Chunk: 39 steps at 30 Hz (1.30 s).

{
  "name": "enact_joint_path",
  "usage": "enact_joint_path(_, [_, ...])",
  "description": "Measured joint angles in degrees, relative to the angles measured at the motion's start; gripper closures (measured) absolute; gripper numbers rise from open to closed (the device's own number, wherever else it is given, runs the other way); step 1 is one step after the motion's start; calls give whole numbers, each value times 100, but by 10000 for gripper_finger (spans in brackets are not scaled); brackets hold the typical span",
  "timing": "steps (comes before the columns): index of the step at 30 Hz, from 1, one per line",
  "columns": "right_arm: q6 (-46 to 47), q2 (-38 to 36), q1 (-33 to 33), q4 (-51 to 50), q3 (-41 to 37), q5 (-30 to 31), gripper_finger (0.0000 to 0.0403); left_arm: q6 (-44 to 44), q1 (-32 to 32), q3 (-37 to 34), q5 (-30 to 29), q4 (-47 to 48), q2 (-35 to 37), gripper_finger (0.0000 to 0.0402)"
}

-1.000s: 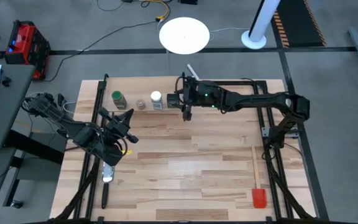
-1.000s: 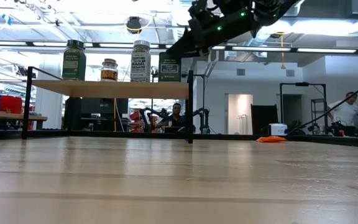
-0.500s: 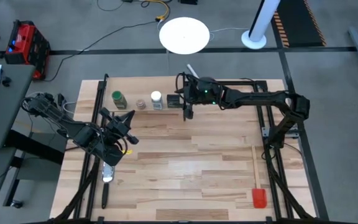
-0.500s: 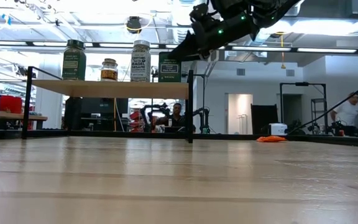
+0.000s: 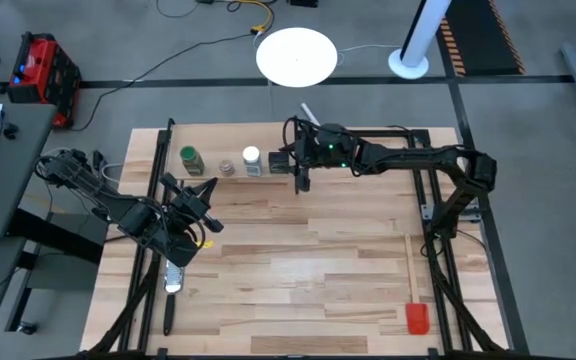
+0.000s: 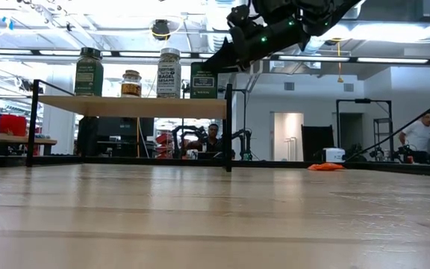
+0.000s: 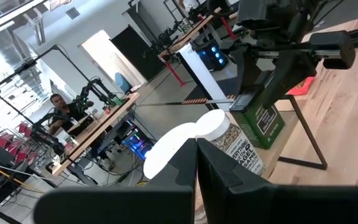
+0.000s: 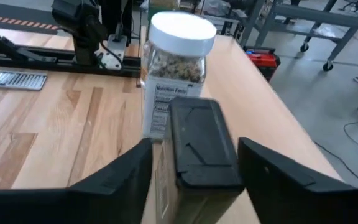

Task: Shelf spices
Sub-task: Remove the black seasoning can from the shelf

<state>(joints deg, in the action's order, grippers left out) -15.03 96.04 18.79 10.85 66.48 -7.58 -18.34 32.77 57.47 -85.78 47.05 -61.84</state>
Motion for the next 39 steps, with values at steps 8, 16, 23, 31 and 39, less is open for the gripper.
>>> enact_joint_path(8, [6,-1,0,-33,0,-157,267,98,-2,0,-4,2,0,401])
enact_joint_path(16, [151,-1,0,-44,0,-159,267,294,-4,-4,-73,2,0,401])
enact_joint_path(23, [215,-21,-209,-50,0,-165,267,295,-4,-4,-207,18,0,401])
enact_joint_path(31, [361,-30,-628,200,-93,-615,267,290,-4,-4,-209,22,0,401])
enact_joint_path(39, [711,-30,-949,1164,-893,-384,267,291,-4,-4,-209,24,0,401])
